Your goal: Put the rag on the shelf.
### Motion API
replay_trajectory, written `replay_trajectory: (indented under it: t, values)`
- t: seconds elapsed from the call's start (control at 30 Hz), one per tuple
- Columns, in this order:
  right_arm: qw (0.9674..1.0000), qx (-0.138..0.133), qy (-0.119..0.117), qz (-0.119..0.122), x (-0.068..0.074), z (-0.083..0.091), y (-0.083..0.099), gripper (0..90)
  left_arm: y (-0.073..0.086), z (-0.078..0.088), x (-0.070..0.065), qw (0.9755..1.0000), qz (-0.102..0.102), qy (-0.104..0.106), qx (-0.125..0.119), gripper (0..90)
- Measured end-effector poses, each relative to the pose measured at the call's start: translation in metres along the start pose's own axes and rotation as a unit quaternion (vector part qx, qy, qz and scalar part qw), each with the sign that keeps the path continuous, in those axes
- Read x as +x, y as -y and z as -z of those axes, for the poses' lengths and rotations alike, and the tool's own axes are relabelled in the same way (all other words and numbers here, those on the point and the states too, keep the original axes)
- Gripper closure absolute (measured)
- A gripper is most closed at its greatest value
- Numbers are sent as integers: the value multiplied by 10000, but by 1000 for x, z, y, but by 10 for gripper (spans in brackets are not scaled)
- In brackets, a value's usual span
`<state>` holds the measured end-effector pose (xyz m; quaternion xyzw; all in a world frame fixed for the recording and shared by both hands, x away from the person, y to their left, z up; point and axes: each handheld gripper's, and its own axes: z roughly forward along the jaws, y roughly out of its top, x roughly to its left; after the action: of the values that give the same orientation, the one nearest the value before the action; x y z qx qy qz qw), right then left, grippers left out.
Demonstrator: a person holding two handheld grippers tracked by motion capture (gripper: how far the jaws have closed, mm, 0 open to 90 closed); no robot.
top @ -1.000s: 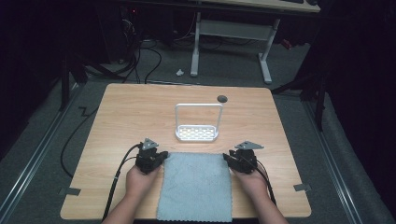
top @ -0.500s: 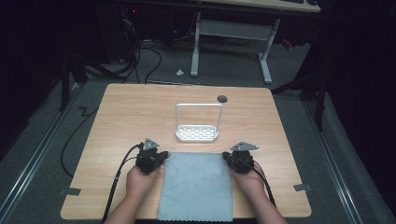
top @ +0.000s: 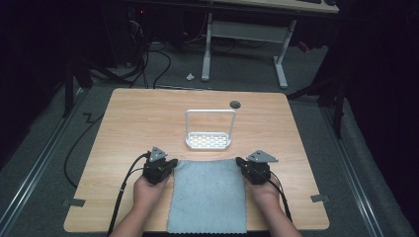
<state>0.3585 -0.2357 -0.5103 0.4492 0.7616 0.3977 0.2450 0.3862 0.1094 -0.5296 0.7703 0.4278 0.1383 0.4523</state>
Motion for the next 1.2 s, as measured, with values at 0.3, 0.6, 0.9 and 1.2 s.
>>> replay_trajectory:
  t: [0.3,0.6,0.9,1.2]
  values:
    - [9975,-704,113,-12,8,23,-17,899,-16,23,2,9971,-32,-56,-757,900]
    - [9911,-1288,303,161,12,47,-38,899,-51,50,-3,9889,-202,-120,-1464,900]
    - [9838,-1740,425,118,10,64,-59,899,-72,65,-13,9791,-457,-226,-1968,900]
    - [9760,-2105,532,131,4,77,-87,899,-95,75,-16,9710,-713,-260,-2266,900]
